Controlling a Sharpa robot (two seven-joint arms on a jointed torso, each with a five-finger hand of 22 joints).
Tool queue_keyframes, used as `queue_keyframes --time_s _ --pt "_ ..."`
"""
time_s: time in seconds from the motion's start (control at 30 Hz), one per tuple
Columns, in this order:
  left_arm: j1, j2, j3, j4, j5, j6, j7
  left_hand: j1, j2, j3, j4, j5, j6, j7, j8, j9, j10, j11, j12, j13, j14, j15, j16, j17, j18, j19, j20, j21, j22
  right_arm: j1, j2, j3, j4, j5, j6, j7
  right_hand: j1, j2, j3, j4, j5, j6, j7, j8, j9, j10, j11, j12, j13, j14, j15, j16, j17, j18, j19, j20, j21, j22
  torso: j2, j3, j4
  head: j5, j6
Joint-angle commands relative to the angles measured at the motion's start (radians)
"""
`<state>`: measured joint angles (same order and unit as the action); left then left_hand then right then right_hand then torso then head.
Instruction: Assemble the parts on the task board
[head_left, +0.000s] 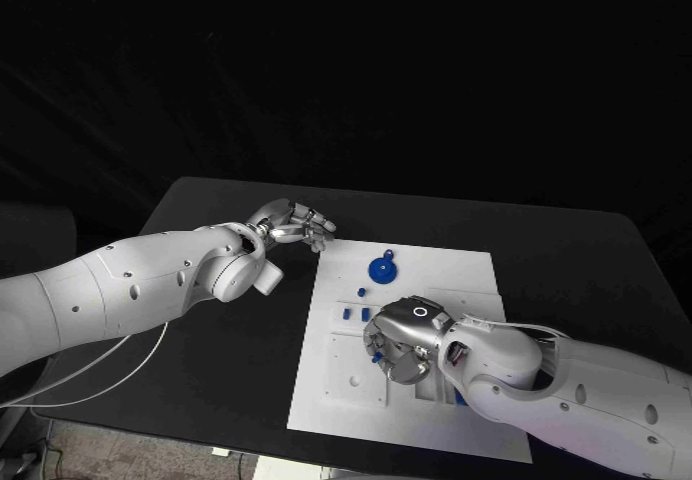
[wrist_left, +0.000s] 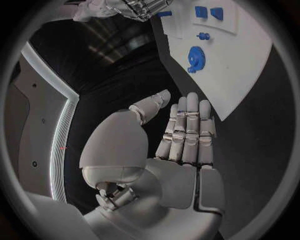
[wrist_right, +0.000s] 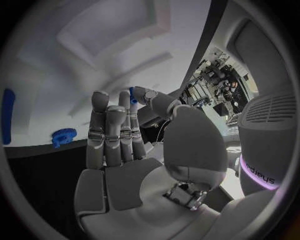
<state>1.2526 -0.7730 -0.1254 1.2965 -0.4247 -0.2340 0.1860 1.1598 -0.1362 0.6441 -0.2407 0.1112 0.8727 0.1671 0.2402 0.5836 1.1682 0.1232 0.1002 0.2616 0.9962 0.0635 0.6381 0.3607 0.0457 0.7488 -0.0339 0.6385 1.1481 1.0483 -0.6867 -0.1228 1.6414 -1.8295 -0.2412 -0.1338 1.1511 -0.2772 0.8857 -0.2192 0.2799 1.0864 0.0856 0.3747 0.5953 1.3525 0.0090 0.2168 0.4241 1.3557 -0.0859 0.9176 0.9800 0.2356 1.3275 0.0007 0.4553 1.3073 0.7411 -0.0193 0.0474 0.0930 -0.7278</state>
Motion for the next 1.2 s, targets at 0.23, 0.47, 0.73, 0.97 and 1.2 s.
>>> queue_keyframes --time_s 0.23,0.47,0.73,0.97,1.2 --pt "0.000 0.002 0.001 0.001 0.001 0.008 0.005 0.004 0.002 -0.002 0.003 0.002 -0.008 0.000 0.005 -0.001 -0.005 -0.001 -0.007 -0.001 0.003 0.007 -0.006 0.002 0.004 -0.005 0.005 -0.007 0.002 -0.003 0.012 -0.011 -0.012 0.031 0.034 0.023 -0.029 0.010 -0.024 -0.001 0.002 -0.018 0.007 -0.021 -0.001 -0.022 0.010 -0.022 -0.002 -0.037 -0.004 -0.003 -0.014 0.026 -0.027 0.008 -0.002 0.021 0.000 0.0005 0.0006 0.000 -0.003" --pt "0.000 0.002 0.001 0.001 0.001 0.009 0.003 0.004 0.002 -0.002 0.003 0.002 -0.008 0.000 0.005 -0.001 -0.005 -0.001 -0.007 -0.001 0.003 0.007 -0.006 0.003 0.004 -0.005 0.005 -0.007 0.002 -0.003 0.010 -0.011 -0.016 0.052 0.018 0.028 -0.042 0.002 -0.056 -0.001 -0.020 -0.059 0.025 -0.052 -0.012 -0.064 0.027 -0.055 -0.014 -0.043 0.011 -0.007 -0.032 0.026 -0.044 0.010 -0.006 0.020 0.000 0.0001 -0.0001 -0.001 -0.002" --pt "0.000 0.001 0.001 0.001 0.001 0.010 0.002 0.004 0.002 -0.002 0.003 0.002 -0.008 0.000 0.005 -0.001 -0.005 0.000 -0.008 -0.001 0.003 0.008 -0.008 0.004 0.004 -0.005 0.005 -0.008 0.002 -0.003 0.002 -0.011 -0.016 0.080 -0.015 0.030 -0.045 -0.013 -0.088 0.000 -0.020 -0.110 0.051 -0.089 -0.031 -0.118 0.050 -0.095 -0.038 -0.052 0.032 0.007 -0.037 0.026 -0.050 0.012 -0.007 0.020 0.000 0.0000 0.0002 -0.001 -0.003" --pt "0.000 0.000 0.001 0.000 0.001 0.010 0.001 0.005 0.002 -0.002 0.003 0.002 -0.009 0.000 0.005 -0.002 -0.006 0.000 -0.008 -0.002 0.003 0.008 -0.009 0.005 0.004 -0.005 0.005 -0.008 0.002 -0.003 -0.011 -0.011 -0.011 0.107 -0.059 0.040 -0.065 -0.019 -0.150 -0.026 -0.050 -0.170 0.078 -0.124 -0.052 -0.184 0.075 -0.133 -0.068 -0.068 0.056 0.018 -0.038 0.026 -0.062 0.017 -0.010 0.020 0.000 0.0002 0.0000 -0.003 -0.002" --pt "0.000 -0.001 0.000 -0.001 0.001 0.011 0.001 0.005 0.002 -0.002 0.003 0.001 -0.009 0.000 0.005 -0.002 -0.006 0.000 -0.008 -0.002 0.002 0.008 -0.009 0.006 0.004 -0.005 0.005 -0.008 0.003 -0.001 -0.046 -0.011 0.022 0.142 -0.091 0.050 -0.090 -0.019 -0.212 -0.040 -0.035 -0.185 0.085 -0.130 -0.061 -0.209 0.086 -0.140 -0.090 -0.076 0.067 0.030 -0.039 0.026 -0.063 0.018 -0.012 0.018 0.000 0.0001 -0.0004 -0.006 0.001"
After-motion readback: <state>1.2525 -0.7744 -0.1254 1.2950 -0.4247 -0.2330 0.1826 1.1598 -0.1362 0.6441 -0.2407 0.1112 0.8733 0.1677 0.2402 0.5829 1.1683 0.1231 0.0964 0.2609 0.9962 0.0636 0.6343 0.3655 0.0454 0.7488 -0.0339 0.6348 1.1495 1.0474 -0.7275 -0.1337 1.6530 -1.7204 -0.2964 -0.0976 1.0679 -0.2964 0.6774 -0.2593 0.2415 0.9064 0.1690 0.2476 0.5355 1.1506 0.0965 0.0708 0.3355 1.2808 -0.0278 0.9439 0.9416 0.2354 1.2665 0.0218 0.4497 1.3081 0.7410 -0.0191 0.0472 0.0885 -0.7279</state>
